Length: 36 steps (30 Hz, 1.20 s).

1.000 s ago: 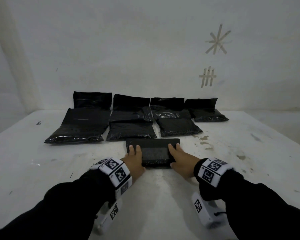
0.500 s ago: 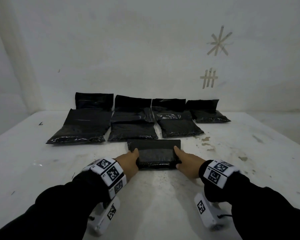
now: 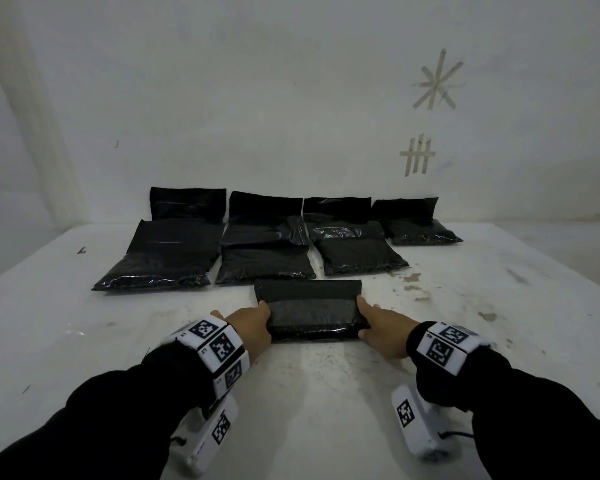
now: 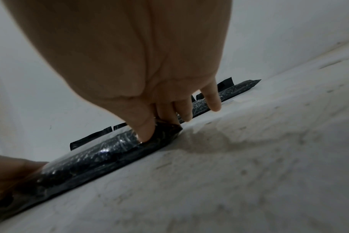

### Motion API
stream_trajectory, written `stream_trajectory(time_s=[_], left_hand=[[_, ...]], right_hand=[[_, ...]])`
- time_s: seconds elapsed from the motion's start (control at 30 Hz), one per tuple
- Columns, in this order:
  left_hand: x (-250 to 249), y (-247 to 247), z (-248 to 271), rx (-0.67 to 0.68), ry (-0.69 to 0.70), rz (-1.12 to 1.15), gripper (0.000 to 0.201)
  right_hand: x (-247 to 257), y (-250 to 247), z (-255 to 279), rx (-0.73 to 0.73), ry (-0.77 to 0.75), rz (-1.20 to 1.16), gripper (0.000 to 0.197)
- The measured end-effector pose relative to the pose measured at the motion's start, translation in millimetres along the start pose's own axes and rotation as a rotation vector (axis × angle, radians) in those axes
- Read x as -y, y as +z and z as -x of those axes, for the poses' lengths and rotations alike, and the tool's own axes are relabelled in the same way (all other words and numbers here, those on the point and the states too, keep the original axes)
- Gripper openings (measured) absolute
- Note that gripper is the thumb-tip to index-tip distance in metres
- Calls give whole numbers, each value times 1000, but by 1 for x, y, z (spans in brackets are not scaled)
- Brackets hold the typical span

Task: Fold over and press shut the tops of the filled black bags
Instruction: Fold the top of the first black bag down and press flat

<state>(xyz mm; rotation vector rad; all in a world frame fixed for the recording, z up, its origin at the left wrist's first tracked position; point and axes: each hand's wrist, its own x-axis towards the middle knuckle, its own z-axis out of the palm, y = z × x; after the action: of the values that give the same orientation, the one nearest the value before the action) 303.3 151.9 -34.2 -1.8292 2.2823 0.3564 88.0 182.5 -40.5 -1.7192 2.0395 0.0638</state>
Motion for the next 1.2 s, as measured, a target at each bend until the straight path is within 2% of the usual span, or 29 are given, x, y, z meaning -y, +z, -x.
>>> stream_trajectory(time_s=[0.07, 0.2, 0.3, 0.4, 0.57, 0.8, 0.93, 1.03, 1.2], left_hand=[[0, 2, 4, 17, -15, -43, 59], [-2, 3, 14, 30, -14, -102, 58], [-6, 6, 15, 23, -24, -150, 60], [-8, 9, 15, 41, -28, -176, 65], [-8, 10, 16, 55, -3, -144, 75], [-6, 8, 16, 78, 17, -50, 75], [-8, 11, 14, 29, 16, -71, 70], [-7, 9, 14, 52, 10, -46, 69], [-9, 6, 16, 60, 21, 22, 71]], right_hand=[[-1, 1, -2, -18, -5, -7, 72], [0, 1, -6, -81, 8, 9, 73], [3, 1, -5, -67, 18, 51, 64], [4, 1, -3, -17, 26, 82, 66], [0, 0, 2, 66, 21, 18, 72], [11, -1, 5, -49, -17, 100, 63], [12, -2, 7, -64, -22, 134, 61], [12, -2, 8, -85, -24, 125, 56], [13, -2, 12, -40, -16, 78, 69]])
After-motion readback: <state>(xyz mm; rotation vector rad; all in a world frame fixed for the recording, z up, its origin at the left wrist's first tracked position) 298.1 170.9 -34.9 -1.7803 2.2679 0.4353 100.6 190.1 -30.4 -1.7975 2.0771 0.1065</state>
